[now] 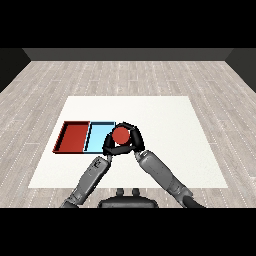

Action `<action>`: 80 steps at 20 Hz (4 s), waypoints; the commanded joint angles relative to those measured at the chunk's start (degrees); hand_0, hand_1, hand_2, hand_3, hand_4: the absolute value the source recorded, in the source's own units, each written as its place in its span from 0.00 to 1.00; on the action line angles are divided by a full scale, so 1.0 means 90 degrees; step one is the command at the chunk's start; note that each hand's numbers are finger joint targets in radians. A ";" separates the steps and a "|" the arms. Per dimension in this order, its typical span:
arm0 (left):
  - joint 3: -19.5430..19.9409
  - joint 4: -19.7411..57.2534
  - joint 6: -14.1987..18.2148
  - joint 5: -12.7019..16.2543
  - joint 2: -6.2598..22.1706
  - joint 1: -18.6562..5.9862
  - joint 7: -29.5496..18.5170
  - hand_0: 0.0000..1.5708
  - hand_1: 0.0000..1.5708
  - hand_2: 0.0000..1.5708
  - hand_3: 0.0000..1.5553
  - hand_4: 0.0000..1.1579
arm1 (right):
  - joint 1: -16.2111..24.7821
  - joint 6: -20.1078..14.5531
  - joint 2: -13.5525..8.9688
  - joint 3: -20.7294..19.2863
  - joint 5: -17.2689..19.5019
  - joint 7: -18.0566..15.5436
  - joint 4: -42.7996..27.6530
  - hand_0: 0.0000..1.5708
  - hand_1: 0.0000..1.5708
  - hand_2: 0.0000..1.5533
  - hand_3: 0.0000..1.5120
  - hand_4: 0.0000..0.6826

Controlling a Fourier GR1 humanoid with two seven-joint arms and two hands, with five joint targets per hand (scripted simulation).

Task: Pick the red can and put it in the red box

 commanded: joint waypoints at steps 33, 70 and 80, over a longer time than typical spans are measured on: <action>0.1241 -0.0283 -0.0386 -0.0672 0.0314 0.0241 -0.0398 1.00 1.00 1.00 0.95 0.96 | 0.2592 0.1374 -0.0584 -0.1501 -0.0311 -0.0258 -0.2450 0.00 0.00 0.00 0.00 0.00; 0.3774 0.8341 -0.1229 -0.1308 0.2519 -0.1968 -0.1015 0.29 0.29 0.37 0.07 0.51 | 0.3225 0.1594 -0.1130 -0.3767 -0.1033 -0.1360 -0.0303 0.00 0.00 0.00 0.00 0.00; 0.4464 0.8013 -0.1727 -0.0703 0.3048 -0.1803 -0.1988 0.00 0.00 0.00 0.00 0.00 | 0.3596 0.1611 -0.1029 -0.3594 -0.0932 -0.1412 -0.0912 0.00 0.00 0.00 0.00 0.00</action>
